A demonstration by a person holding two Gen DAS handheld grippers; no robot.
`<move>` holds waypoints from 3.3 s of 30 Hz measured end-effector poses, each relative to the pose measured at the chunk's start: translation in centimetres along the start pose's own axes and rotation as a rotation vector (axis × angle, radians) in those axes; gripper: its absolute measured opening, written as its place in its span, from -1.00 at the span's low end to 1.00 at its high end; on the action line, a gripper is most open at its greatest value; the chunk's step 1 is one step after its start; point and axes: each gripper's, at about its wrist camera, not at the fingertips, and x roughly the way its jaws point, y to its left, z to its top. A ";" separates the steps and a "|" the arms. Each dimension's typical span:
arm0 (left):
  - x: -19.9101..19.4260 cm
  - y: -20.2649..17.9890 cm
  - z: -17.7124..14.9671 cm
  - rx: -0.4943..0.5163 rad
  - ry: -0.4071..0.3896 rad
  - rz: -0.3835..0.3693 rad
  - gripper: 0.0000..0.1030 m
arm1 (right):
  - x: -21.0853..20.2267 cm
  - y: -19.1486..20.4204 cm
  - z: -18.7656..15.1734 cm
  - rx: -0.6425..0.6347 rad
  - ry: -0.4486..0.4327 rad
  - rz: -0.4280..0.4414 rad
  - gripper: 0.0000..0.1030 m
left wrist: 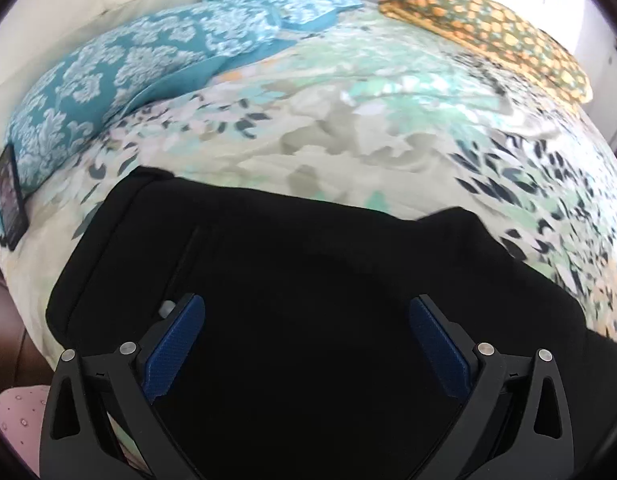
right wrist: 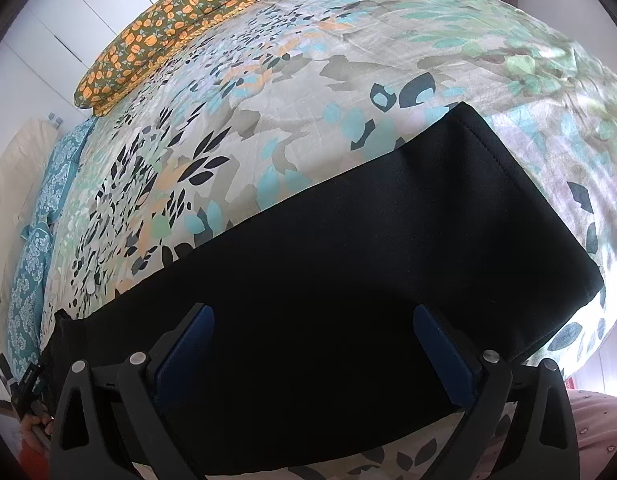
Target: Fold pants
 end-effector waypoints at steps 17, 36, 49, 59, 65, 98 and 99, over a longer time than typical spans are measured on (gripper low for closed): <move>-1.1 -5.3 -1.5 0.219 -0.045 0.049 0.99 | 1.0 1.6 -0.4 -0.095 0.026 -0.107 1.00; 2.3 -4.2 -2.3 0.188 0.073 0.069 0.99 | -3.6 -2.8 5.8 -0.004 0.028 0.108 0.87; 2.9 -4.0 -2.7 0.151 0.040 0.056 0.99 | -1.7 -12.6 9.8 -0.034 0.227 0.158 0.50; 3.0 -3.9 -2.8 0.140 0.025 0.051 0.99 | 1.4 -11.7 8.5 -0.112 0.376 0.181 0.27; 3.1 -3.9 -2.8 0.133 0.017 0.053 0.99 | 1.2 -12.8 8.3 0.002 0.378 0.193 -0.68; 1.3 -2.5 -1.5 0.046 0.085 -0.051 0.99 | 9.9 33.1 -12.3 -0.090 0.515 0.927 -0.63; 1.0 -2.4 -1.5 0.045 0.086 -0.062 0.99 | 9.9 33.8 -12.4 -0.119 0.501 0.905 -0.54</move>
